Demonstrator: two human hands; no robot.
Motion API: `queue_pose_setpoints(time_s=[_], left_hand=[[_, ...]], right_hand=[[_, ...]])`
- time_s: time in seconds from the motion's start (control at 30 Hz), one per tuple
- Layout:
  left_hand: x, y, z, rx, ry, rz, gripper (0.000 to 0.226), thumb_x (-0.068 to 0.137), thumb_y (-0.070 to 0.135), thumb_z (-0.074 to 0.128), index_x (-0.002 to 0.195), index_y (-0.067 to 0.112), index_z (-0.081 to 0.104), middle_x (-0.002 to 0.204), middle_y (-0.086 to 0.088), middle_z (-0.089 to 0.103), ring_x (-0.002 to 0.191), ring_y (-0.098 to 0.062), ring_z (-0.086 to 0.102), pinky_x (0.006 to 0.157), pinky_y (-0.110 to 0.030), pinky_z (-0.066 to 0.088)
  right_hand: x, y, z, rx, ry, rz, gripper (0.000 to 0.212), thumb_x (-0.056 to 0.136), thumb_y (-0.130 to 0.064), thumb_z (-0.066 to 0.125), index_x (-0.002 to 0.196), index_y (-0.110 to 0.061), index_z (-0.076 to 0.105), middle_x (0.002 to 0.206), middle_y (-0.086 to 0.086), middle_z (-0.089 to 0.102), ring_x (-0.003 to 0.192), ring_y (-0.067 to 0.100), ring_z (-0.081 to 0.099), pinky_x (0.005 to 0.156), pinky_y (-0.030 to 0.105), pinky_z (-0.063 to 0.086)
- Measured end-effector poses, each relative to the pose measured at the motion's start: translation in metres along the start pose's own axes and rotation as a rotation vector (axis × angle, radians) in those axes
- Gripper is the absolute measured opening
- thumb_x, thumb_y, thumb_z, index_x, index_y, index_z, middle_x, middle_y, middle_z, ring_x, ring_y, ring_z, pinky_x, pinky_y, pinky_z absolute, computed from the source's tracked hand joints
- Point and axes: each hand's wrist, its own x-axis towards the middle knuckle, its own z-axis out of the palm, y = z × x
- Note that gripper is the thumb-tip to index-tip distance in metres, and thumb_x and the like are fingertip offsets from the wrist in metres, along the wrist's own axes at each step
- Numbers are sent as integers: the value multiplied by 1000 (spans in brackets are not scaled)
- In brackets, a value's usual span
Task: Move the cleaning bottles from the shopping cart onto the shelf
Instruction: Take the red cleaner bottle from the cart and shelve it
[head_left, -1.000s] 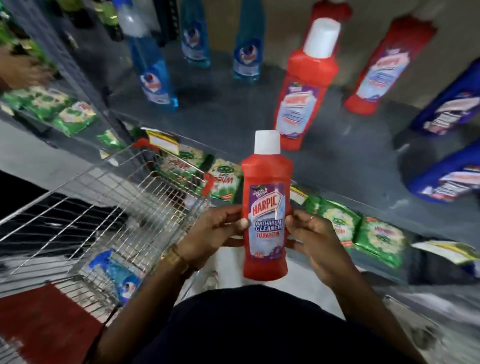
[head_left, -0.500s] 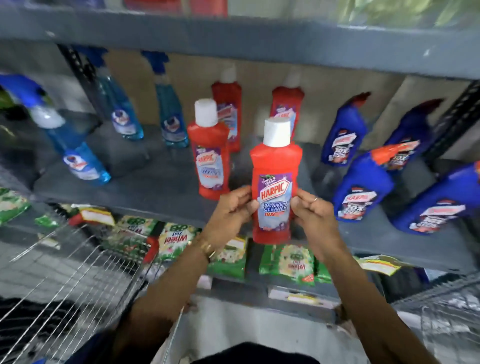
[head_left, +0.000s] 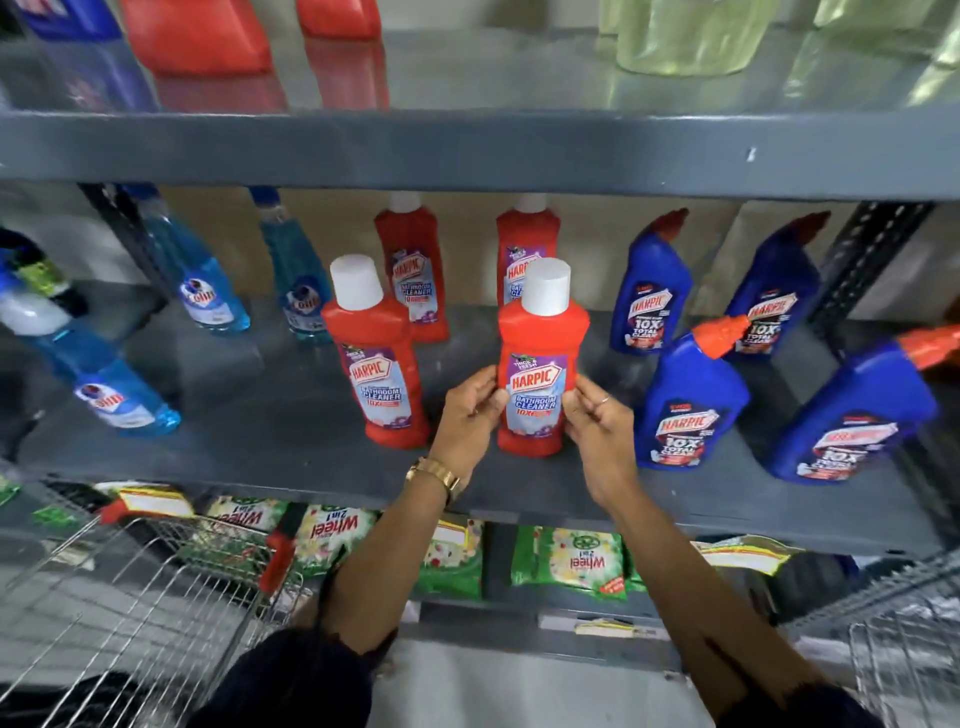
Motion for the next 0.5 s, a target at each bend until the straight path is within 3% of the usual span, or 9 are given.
queue_pose_setpoints(time_s=[0.13,0.2,0.3,0.4,0.5], left_hand=[[2,-3,-1,-7,16,-4,24,90,14,51,111,24,58,111,-2,65,99,-4,63,90,-26,54],[-1,-11,-2,-14,33,-22,26,87,16,53,112,20,58,112,-6,65,96,0,63,87,-22,54],[-18,-30,-5,-66,120,-132,37,89,2,54,125,6,52,125,-15,60,105,-4,59,82,-12,52],[-53,-38,-12,-142,197,-216,44,88,-4,52,131,3,46,129,-16,55,117,-15,52,88,-15,51],[-98,-38,-35,-150,223,-221,32,89,-2,52,120,8,57,119,-16,63,108,-21,61,90,-31,53]], right_hand=[[0,4,-1,-1,-23,-27,31,89,-19,55,119,-24,62,128,18,61,115,28,59,99,46,47],[-4,7,-2,-28,23,-29,34,89,-19,57,123,-20,59,129,19,60,118,27,58,99,43,47],[-21,10,4,-109,244,-57,36,88,-7,60,124,-9,56,129,17,59,104,5,63,91,19,50],[-55,15,14,-93,475,-125,23,90,-6,58,111,-15,60,115,19,64,94,5,62,85,18,50],[-100,25,39,-192,470,-130,11,94,-21,53,100,-24,61,88,-14,70,82,2,62,78,21,51]])
